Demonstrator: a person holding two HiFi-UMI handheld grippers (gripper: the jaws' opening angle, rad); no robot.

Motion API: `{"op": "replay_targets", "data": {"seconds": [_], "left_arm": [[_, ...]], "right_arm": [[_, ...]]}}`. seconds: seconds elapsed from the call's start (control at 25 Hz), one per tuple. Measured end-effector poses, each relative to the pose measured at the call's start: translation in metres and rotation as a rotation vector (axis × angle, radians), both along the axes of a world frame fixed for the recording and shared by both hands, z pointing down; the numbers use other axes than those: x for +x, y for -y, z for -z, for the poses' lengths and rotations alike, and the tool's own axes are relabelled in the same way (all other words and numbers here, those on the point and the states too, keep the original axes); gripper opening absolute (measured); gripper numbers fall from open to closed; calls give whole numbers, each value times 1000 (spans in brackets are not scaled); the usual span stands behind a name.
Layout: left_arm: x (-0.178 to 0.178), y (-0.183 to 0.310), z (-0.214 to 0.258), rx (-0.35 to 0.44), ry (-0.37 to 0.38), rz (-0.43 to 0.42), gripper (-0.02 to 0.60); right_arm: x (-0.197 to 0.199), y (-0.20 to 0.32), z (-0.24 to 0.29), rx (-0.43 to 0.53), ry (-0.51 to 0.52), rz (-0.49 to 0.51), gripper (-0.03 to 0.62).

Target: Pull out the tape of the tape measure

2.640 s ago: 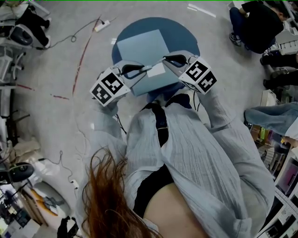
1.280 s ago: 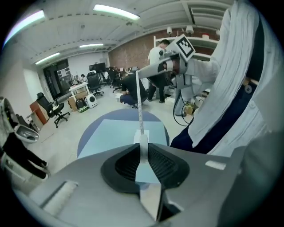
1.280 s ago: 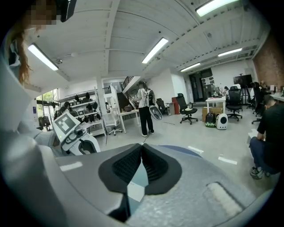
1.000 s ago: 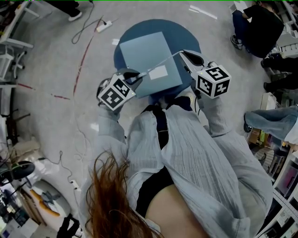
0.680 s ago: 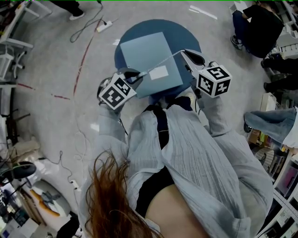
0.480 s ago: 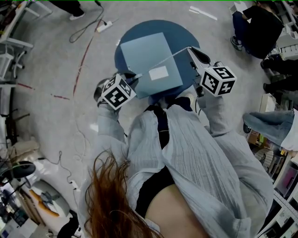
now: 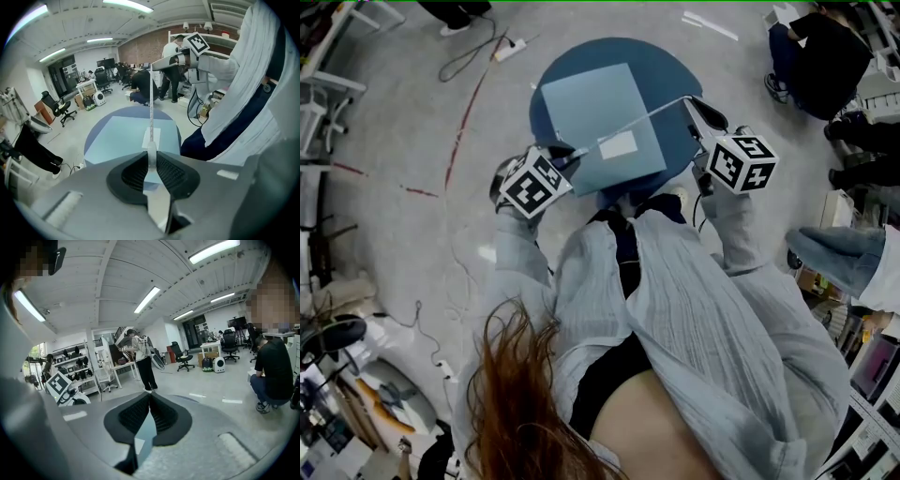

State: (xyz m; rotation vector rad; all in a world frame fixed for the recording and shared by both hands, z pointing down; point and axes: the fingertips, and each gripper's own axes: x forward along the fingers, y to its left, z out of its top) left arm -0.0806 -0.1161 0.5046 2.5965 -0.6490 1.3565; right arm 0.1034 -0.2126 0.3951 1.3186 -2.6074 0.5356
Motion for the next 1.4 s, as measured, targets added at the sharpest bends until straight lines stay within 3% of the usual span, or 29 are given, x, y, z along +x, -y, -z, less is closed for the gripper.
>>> {"op": "replay_targets", "data": {"seconds": [0.2, 0.36, 0.52, 0.72, 1.4], "left_arm": [[0, -3, -4, -18, 29, 1, 77], [-10, -12, -18, -42, 124, -26, 78], [-15, -20, -17, -69, 65, 22, 78], [-17, -18, -19, -61, 93, 16, 78], [-9, -24, -27, -98, 89, 3, 78]], "right_arm": [[-3, -3, 4, 11, 12, 10, 12], [12, 4, 17, 45, 40, -39, 12], [20, 5, 17, 46, 26, -48, 12], [20, 3, 11, 33, 33, -62, 12], [19, 0, 22, 44, 61, -46, 12]]}}
